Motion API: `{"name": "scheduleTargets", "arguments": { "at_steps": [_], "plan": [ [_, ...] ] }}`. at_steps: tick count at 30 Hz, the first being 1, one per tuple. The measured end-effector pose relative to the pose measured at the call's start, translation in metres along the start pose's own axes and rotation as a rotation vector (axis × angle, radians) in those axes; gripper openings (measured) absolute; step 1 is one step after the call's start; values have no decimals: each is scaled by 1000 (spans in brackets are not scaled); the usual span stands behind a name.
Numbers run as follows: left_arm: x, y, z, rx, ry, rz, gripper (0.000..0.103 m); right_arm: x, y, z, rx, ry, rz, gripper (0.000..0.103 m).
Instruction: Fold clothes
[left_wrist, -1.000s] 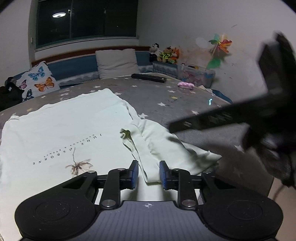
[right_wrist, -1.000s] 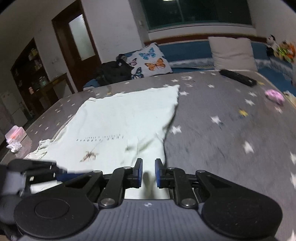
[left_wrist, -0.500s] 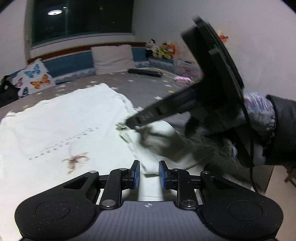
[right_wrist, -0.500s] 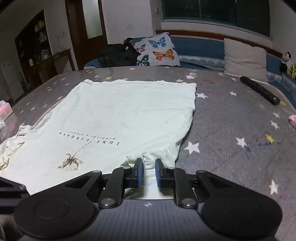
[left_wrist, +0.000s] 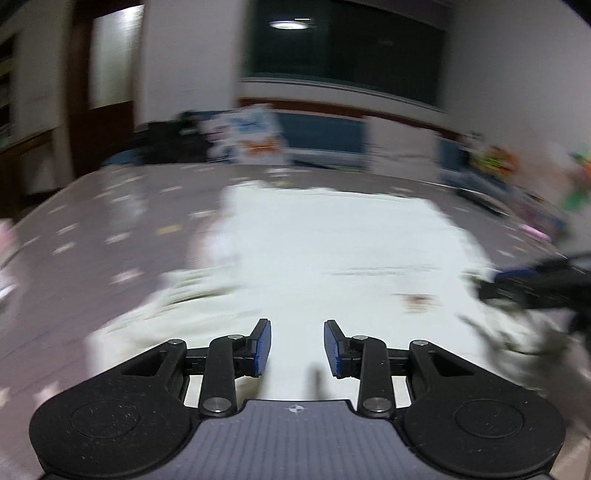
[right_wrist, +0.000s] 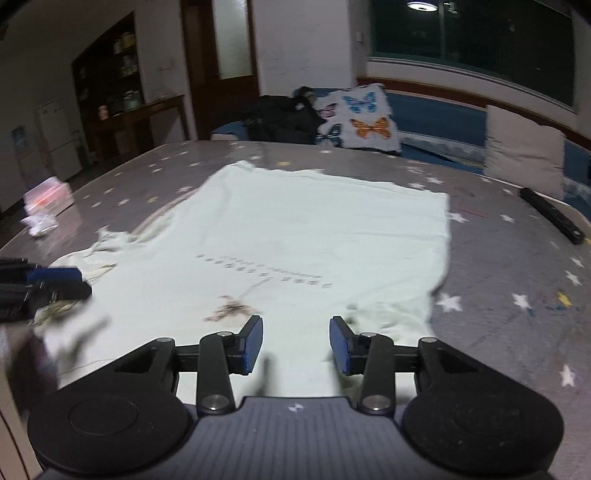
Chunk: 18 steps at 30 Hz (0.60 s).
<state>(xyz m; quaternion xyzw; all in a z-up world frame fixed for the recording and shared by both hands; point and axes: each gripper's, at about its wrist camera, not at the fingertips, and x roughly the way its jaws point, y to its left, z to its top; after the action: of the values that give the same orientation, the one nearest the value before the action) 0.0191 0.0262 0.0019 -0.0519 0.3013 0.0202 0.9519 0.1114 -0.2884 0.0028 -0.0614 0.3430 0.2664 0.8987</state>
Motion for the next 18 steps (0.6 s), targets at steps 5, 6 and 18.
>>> {"name": "scheduleTargets", "arguments": {
  "at_steps": [5,6,18],
  "plan": [
    [-6,55,-2,-132,1,160,49,5,33,4,-63,14,77,45],
    [-6,63,-2,-155,6,173,50,7,42,5,-81,19,97,46],
    [3,96,-10,-246,43,134,49,34,144,12,-308,57,268,48]
  ]
}}
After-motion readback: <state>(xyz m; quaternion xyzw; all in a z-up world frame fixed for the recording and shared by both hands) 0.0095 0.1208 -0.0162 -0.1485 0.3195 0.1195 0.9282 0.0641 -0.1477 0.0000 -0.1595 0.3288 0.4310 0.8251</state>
